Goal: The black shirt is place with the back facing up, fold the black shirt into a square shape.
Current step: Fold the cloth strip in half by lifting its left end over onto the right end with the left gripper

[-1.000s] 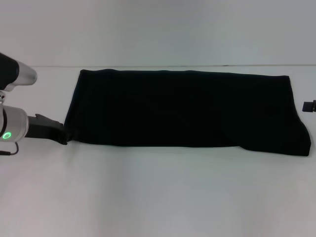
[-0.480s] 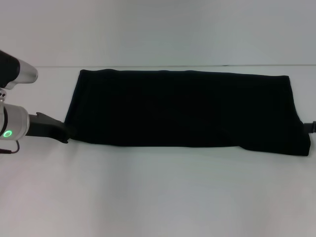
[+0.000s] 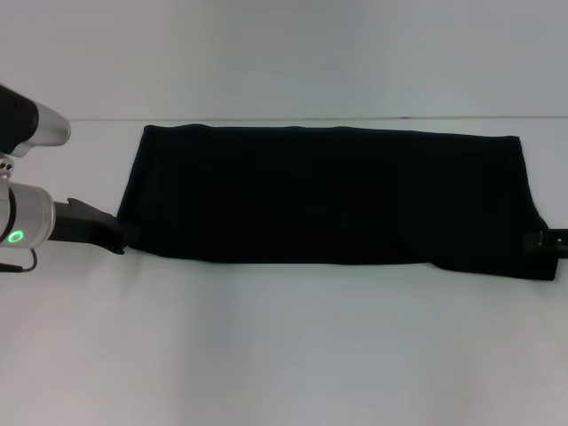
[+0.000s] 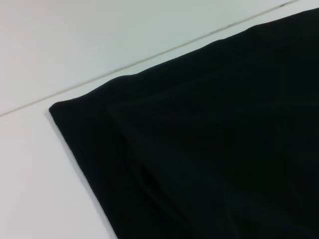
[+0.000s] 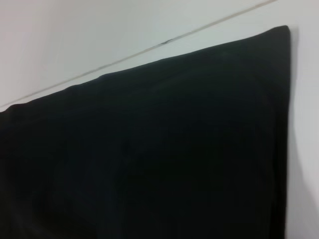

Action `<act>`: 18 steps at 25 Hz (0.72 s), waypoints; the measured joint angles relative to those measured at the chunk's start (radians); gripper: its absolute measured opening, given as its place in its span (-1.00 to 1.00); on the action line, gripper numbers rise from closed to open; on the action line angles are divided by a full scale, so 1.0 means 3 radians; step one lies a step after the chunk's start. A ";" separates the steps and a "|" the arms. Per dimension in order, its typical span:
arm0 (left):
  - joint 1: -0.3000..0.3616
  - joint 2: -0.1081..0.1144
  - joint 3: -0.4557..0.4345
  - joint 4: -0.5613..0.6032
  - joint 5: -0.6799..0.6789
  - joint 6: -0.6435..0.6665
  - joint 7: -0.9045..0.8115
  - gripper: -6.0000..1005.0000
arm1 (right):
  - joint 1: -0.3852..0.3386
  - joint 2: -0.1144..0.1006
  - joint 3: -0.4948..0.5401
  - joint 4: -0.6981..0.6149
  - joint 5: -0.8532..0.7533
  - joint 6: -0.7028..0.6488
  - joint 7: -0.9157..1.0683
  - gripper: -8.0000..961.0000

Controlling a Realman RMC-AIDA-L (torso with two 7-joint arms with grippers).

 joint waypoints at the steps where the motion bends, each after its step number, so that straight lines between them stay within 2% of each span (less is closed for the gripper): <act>1: -0.0001 0.0000 0.0000 -0.0001 0.0001 -0.0001 0.0000 -0.97 | 0.0008 0.0005 0.0000 0.0000 0.0001 0.0003 -0.0001 0.44; 7: -0.0009 -0.0001 0.0009 -0.0004 0.0002 -0.0008 0.0000 -0.97 | 0.0037 0.0016 -0.0001 0.0002 -0.0004 0.0007 -0.0012 0.39; 13: -0.0009 -0.0001 0.0007 -0.0010 0.0002 -0.0007 0.0000 -0.96 | 0.0026 0.0018 -0.0018 -0.0003 -0.0006 -0.0008 -0.0022 -0.03; 16: -0.0008 -0.0001 0.0004 -0.0010 0.0002 -0.0007 0.0000 -0.96 | 0.0014 0.0018 -0.0012 -0.0008 0.0000 -0.0009 -0.0054 -0.54; 18: -0.0008 -0.0001 0.0003 -0.0010 0.0002 -0.0006 0.0000 -0.96 | 0.0010 0.0018 0.0000 -0.0008 0.0005 -0.0004 -0.0070 -0.71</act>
